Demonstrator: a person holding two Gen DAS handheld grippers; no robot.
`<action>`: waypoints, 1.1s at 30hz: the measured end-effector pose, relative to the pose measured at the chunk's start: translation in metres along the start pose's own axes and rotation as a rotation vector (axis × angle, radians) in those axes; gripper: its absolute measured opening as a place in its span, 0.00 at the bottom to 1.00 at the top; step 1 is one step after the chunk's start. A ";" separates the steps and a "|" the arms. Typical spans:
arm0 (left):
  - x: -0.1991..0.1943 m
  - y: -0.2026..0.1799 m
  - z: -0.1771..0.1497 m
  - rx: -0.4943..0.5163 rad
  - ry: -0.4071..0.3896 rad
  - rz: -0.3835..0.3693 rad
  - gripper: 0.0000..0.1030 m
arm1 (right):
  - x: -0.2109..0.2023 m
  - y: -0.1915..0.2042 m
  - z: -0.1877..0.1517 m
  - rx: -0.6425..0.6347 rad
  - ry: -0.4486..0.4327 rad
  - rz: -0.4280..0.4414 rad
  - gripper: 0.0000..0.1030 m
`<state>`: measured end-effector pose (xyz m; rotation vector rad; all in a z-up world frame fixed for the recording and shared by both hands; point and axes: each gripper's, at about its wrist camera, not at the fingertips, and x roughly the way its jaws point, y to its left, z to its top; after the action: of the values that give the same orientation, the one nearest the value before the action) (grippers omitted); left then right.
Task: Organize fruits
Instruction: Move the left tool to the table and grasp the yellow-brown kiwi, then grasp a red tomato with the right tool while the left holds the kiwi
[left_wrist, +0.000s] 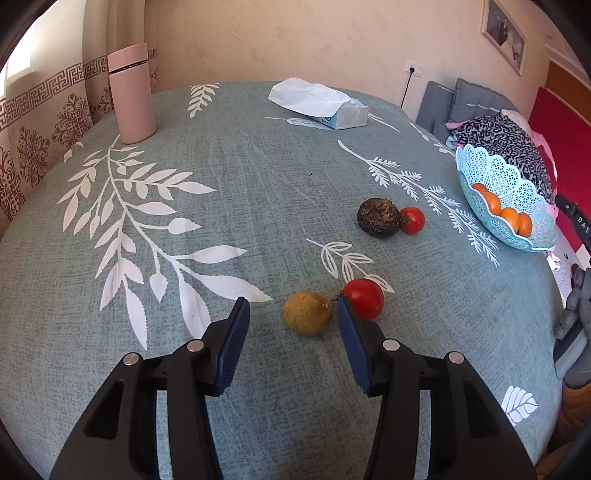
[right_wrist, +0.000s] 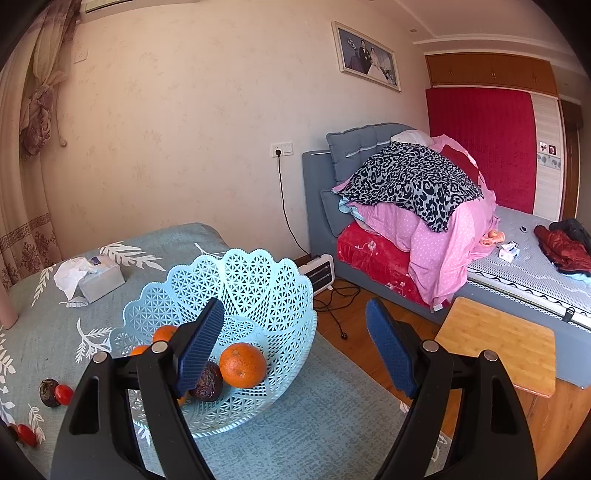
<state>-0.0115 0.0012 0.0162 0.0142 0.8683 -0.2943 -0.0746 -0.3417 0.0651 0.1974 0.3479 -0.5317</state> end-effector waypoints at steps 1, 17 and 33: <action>0.002 0.000 0.000 -0.004 0.008 -0.011 0.42 | 0.000 0.000 0.000 0.000 0.000 0.000 0.78; -0.019 0.003 -0.003 -0.027 -0.094 -0.016 0.28 | -0.029 0.027 0.007 -0.065 -0.055 0.092 0.78; -0.027 0.008 -0.006 -0.049 -0.135 -0.015 0.29 | 0.003 0.194 -0.043 -0.422 0.400 0.598 0.69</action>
<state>-0.0302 0.0164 0.0324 -0.0568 0.7414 -0.2843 0.0181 -0.1675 0.0424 -0.0099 0.7489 0.1838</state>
